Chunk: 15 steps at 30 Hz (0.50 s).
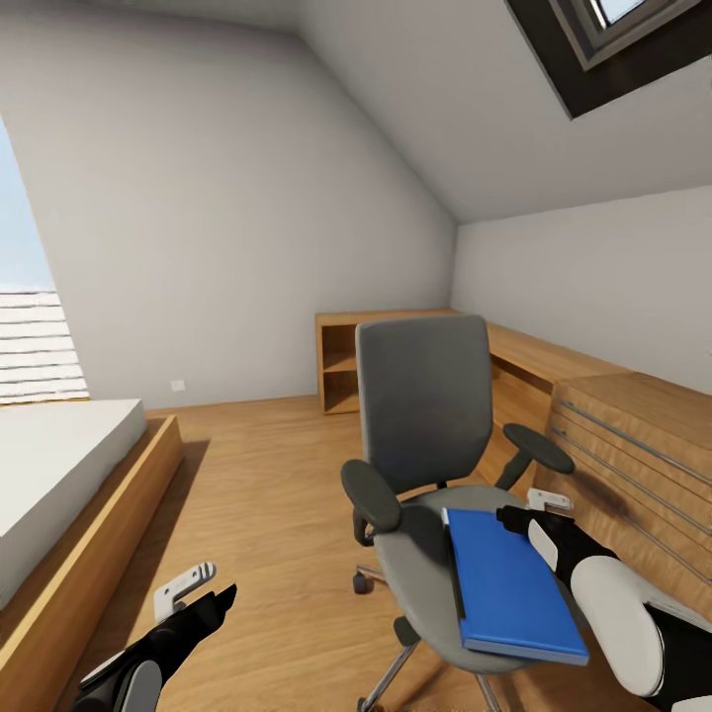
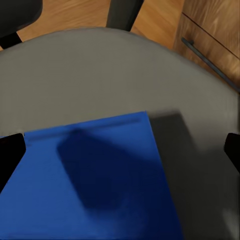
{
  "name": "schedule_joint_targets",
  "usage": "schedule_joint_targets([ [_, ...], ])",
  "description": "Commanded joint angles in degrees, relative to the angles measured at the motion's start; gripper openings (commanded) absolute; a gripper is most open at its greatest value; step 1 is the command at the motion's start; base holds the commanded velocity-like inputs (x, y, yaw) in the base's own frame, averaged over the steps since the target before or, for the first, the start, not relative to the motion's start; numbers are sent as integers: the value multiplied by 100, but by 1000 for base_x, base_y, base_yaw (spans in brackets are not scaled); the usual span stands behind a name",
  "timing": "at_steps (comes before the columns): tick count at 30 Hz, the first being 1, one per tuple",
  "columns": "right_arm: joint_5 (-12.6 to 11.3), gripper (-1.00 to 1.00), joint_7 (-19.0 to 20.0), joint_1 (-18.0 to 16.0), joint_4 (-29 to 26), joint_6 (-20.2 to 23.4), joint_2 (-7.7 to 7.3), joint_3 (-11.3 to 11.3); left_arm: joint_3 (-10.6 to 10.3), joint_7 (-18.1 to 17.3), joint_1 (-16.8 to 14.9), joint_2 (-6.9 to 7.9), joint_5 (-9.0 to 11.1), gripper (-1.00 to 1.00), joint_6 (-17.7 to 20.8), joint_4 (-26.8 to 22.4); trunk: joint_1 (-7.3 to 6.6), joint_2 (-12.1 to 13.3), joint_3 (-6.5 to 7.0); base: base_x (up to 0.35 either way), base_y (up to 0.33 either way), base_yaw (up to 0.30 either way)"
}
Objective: In the bedroom, organize the workspace by keeping the computer under the desk, ensuring the monitor is on the desk, placing the keyboard on the desk next to the monitor, placing the mouse on the desk next to the keyboard, moving the folder from the swivel chair onto the desk next to the mouse, stacking the notebook on top of the folder with the pen on top of the notebook, and positioning the swivel chair next to the desk.
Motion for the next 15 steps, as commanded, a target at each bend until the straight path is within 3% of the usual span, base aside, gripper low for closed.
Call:
schedule_joint_targets([
  [1,59,100,0,-3,-9,32,3,-37,6,41,-4,-4,61,100,27,-7,-2,-3,-6,-78,0,0],
  [15,59,100,2,-3,-17,29,3,-37,6,41,-4,-4,62,100,27,-8,-2,-3,-6,-17,0,0],
])
